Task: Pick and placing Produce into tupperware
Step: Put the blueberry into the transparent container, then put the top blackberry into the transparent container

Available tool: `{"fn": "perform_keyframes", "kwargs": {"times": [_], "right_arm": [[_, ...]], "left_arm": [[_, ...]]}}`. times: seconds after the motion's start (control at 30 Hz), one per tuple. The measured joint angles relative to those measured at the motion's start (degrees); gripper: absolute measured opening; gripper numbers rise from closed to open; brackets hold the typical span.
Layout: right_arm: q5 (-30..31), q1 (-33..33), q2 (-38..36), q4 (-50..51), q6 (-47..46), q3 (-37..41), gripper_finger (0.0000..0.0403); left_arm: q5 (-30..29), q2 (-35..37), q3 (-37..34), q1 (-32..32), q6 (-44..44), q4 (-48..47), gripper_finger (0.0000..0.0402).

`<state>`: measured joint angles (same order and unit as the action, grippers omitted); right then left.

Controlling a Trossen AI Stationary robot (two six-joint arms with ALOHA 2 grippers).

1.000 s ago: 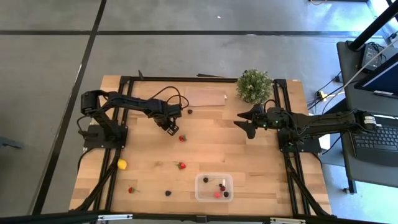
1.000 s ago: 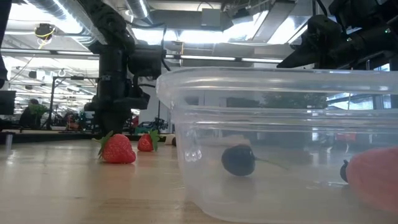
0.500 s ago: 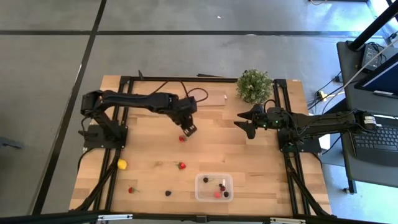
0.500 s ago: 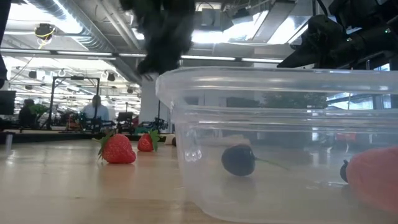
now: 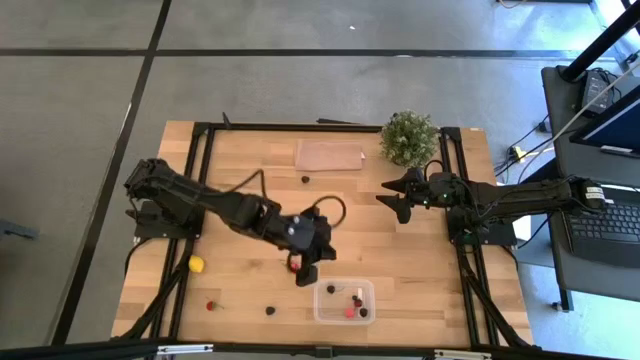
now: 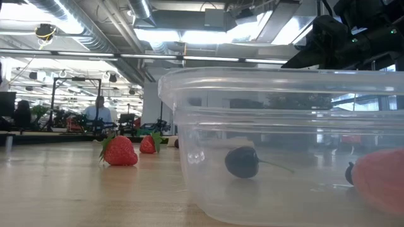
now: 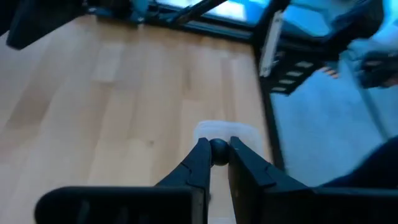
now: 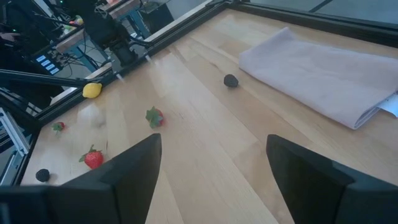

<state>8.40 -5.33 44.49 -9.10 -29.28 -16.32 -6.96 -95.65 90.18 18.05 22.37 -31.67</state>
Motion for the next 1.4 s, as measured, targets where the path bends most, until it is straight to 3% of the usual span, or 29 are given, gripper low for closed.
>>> {"fn": "perform_keyframes", "kwargs": {"times": [0.2,0.43,0.67,0.93,1.4], "right_arm": [[0.0,0.0,0.0,0.67,0.0,0.0,0.0291],[-0.02,0.0,0.02,2.31,0.0,0.0,0.0291],[-0.02,0.0,0.02,6.22,0.0,0.0,0.0291],[-0.02,0.0,0.02,9.62,0.02,0.0,0.0291],[0.01,0.01,0.02,9.68,0.94,0.0,0.0291]], "left_arm": [[-2.42,-7.65,-0.1,2.98,2.76,2.81,0.0043],[7.93,-18.91,-0.12,3.81,3.18,14.56,0.0031],[9.66,-26.03,-0.1,3.73,7.42,14.23,0.0042],[9.3,-27.72,-0.1,3.96,8.75,14.39,0.0038],[7.99,-27.72,-0.07,3.71,10.08,14.91,0.013]]}}
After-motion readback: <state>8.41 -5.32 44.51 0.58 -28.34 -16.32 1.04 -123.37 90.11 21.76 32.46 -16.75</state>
